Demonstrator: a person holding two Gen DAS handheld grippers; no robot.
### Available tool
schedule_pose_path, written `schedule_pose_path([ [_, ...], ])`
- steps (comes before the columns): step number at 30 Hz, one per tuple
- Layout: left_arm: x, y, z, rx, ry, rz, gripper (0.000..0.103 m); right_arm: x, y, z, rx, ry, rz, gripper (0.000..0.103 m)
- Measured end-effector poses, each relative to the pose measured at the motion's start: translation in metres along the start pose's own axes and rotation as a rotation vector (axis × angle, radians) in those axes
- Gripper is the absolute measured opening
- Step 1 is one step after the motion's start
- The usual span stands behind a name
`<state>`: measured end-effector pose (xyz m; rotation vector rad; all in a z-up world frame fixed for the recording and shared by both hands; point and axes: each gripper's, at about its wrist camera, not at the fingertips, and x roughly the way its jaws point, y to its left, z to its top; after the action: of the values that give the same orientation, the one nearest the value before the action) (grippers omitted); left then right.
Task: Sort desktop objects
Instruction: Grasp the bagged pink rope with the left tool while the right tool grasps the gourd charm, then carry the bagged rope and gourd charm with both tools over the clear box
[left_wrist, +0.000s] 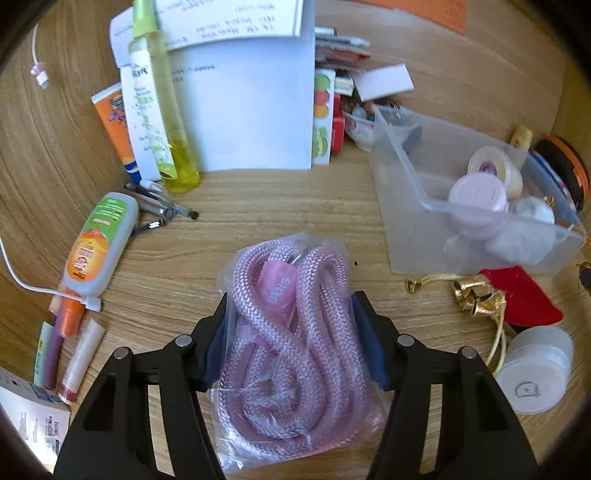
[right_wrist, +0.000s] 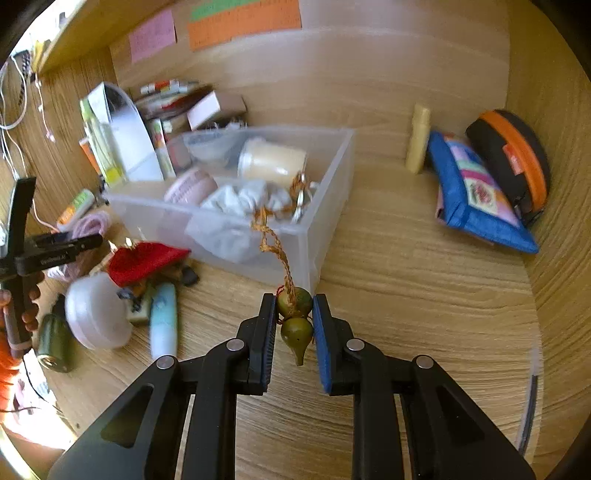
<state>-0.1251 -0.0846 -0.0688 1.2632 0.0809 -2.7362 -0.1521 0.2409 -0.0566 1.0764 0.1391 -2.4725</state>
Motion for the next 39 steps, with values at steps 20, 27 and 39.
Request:
schedule_pose_path([
  [20,-0.059,-0.013,0.043,-0.005,-0.198,-0.060,0.061,-0.019,0.007,0.052,-0.006,-0.140,0.024,0.018],
  [27,-0.062,-0.024,0.063,-0.002,-0.226,-0.095,0.061,-0.010,0.015,0.074,-0.040,-0.154,0.037,0.018],
  [39,-0.041,-0.054,0.091,0.029,-0.205,-0.174,0.061,0.020,0.038,0.102,-0.070,-0.155,0.092,0.018],
])
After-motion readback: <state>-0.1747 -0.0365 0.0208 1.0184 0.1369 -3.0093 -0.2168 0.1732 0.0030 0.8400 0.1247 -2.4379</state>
